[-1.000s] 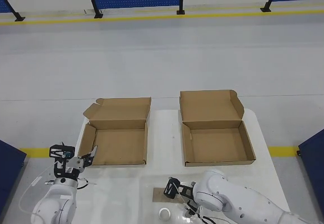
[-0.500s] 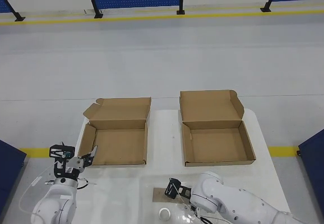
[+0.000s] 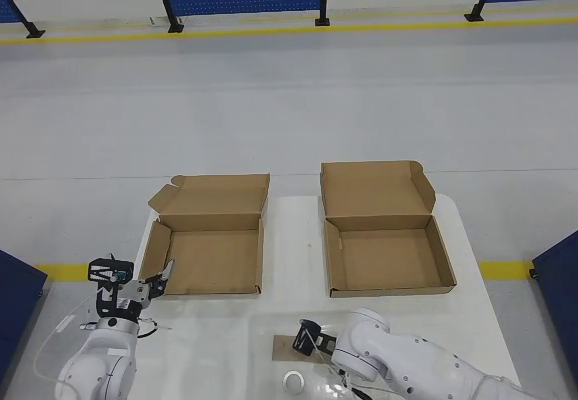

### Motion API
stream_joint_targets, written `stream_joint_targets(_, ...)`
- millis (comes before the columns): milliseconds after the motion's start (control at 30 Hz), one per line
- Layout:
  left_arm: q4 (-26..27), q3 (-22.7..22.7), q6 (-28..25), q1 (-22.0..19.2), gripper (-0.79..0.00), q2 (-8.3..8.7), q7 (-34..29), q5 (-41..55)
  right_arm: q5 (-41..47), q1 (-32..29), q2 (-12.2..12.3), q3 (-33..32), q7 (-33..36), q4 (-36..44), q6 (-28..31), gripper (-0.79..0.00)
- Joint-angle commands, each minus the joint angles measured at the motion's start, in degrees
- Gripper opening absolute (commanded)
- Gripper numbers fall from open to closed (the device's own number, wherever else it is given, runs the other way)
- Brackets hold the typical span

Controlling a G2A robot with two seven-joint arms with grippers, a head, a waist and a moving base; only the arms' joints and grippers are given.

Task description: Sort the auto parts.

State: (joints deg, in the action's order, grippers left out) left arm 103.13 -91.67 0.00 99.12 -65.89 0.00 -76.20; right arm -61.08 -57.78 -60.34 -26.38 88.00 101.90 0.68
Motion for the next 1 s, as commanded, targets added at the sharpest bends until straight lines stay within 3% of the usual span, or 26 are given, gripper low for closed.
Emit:
stream_joint_targets(0,0.00,0.00,0.00,0.00,0.000,0.00,0.00,0.00,0.09,0.05,-0.13,0.13,0.00,-0.29,-0.04,-0.785)
stream_joint_targets(833,0.00,0.00,0.00,0.00,0.000,0.00,0.00,0.00,-2.65,-0.73,-2.13,0.26,-1.54,0.52,0.10,-0.785)
stream_joint_targets(867,0.00,0.00,0.00,0.00,0.000,0.00,0.00,0.00,-2.56,-0.71,-2.29,0.32,-1.40,0.31,0.20,-0.662)
stream_joint_targets(900,0.00,0.00,0.00,0.00,0.000,0.00,0.00,0.00,-2.45,-0.69,-2.44,0.35,-1.28,0.11,0.24,-0.597)
stream_joint_targets(967,0.00,0.00,0.00,0.00,0.000,0.00,0.00,0.00,-2.45,-0.61,-2.70,0.34,-0.99,-0.19,0.27,-0.545)
